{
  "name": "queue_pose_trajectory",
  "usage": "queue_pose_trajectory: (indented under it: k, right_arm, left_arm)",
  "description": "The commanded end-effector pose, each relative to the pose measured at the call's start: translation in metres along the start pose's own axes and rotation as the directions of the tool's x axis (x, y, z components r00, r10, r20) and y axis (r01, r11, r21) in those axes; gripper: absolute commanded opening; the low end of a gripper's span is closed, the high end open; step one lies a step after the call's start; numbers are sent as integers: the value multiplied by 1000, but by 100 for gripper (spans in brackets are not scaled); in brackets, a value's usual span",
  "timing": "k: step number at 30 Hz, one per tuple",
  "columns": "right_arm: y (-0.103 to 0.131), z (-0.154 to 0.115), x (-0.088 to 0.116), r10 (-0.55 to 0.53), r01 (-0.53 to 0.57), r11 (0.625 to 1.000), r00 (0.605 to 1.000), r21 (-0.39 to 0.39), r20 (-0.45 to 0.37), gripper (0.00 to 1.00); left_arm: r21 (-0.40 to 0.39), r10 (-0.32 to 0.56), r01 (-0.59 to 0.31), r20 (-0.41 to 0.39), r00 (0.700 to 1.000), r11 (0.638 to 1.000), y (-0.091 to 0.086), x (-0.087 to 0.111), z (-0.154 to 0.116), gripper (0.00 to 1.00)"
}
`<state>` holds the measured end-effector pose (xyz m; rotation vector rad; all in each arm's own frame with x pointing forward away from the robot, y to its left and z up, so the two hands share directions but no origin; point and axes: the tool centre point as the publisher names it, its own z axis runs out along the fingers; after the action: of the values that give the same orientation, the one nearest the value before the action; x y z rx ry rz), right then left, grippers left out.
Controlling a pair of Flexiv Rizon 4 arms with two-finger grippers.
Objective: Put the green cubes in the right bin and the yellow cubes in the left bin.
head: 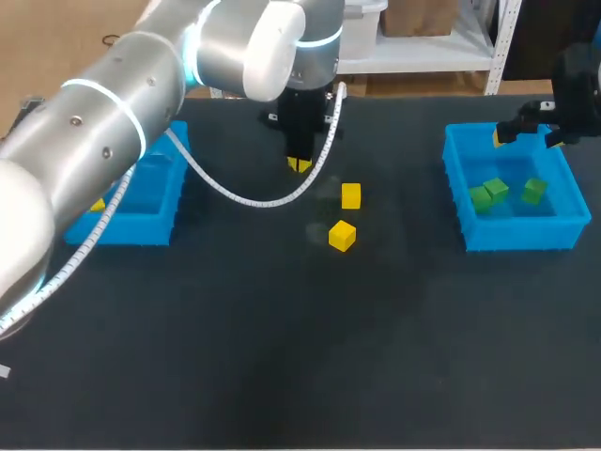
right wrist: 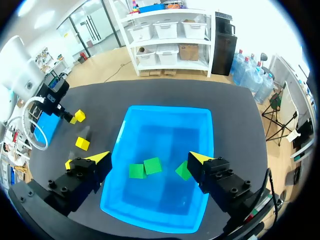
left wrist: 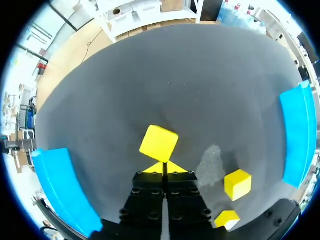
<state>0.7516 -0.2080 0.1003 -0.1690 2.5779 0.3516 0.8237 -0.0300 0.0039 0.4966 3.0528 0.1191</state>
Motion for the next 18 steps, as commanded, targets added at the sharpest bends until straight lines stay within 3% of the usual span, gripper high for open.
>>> queue_pose_trajectory:
  k: [1,2,10,18]
  right_arm:
    - [1,-2,2,1,-1,1000,1000,8,7,100]
    - [1,-2,2,1,-1,1000,1000,8,7,100]
    - [1,-2,2,1,-1,1000,1000,8,7,100]
    - [1,-2,2,1,-1,1000,1000,8,7,100]
  left_arm:
    - [-42,7,-5,41,999,999,2,22,-9,65]
    - [-37,4,-3,44,999,999,2,23,-9,100]
    - [-65,63,-60,49,997,996,5,22,-9,100]
    - [-63,93,-89,46,995,994,18,7,-2,100]
